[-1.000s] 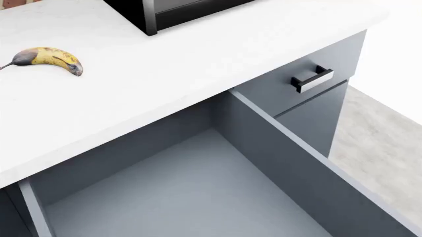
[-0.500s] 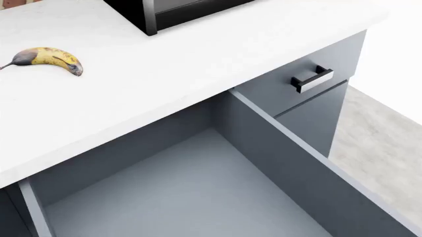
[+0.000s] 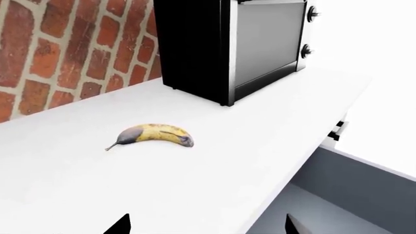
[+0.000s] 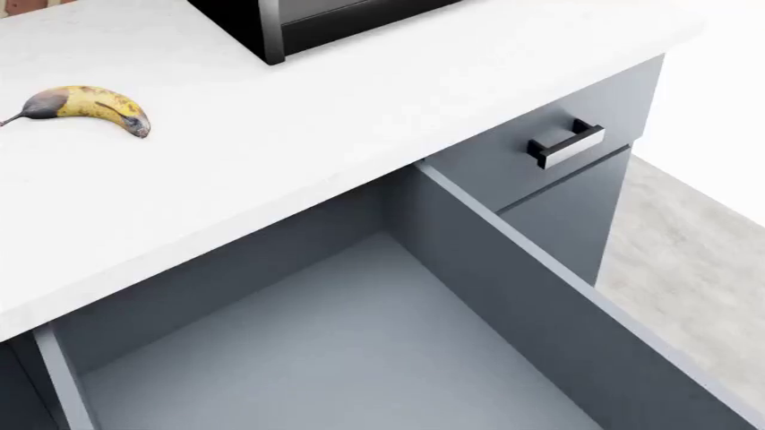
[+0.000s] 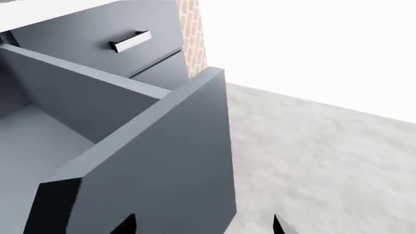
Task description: Close the right drawer.
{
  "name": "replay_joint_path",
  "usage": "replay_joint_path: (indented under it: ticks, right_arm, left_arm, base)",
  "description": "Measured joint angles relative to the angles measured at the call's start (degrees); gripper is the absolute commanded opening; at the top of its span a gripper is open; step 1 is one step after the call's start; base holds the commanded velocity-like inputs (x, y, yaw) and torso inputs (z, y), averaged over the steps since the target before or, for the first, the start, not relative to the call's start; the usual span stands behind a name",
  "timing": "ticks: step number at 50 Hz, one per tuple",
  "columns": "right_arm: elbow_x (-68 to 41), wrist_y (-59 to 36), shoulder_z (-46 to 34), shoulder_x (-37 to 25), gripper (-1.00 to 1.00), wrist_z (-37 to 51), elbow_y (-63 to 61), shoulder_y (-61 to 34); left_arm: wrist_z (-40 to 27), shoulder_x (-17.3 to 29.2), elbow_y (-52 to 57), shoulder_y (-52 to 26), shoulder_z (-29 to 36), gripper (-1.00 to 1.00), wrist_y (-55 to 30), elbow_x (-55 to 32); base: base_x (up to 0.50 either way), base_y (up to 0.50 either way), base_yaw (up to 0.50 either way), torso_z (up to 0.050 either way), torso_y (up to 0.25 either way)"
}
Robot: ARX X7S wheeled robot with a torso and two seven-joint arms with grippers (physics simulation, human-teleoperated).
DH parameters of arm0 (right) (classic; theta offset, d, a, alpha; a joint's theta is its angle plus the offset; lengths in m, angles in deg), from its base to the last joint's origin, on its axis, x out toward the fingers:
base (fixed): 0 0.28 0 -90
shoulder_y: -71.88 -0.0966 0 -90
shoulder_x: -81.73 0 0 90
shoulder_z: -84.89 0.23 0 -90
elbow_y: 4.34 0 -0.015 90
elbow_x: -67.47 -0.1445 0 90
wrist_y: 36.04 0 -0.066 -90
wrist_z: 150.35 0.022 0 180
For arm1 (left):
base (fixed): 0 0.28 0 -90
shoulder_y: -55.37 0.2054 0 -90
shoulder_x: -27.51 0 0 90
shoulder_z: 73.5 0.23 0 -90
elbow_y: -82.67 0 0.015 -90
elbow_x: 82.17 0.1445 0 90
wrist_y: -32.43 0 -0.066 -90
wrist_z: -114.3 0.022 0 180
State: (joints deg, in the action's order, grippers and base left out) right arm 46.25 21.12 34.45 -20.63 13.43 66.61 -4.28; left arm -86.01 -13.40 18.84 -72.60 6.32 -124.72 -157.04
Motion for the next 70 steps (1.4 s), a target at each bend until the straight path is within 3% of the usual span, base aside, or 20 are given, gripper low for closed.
replay_joint_path:
  ticks: [26, 70]
  right_arm:
    - [6.56, 2.77, -13.22, -0.72, 1.00, 1.33, 9.14, -10.48]
    - [12.62, -2.17, -31.73, 0.24, 1.00, 0.27, 18.62, -27.47]
  left_arm:
    - [0.12, 0.78, -0.25, 0.77, -0.50, 1.00, 0.75, -0.35]
    - [0.92, 1.50, -0.57, 3.91, -1.55, 1.00, 2.78, 0.25]
  base:
    - [0.00, 0.00, 0.00, 0.000, 0.000]
    - [0.00, 0.00, 0.00, 0.000, 0.000]
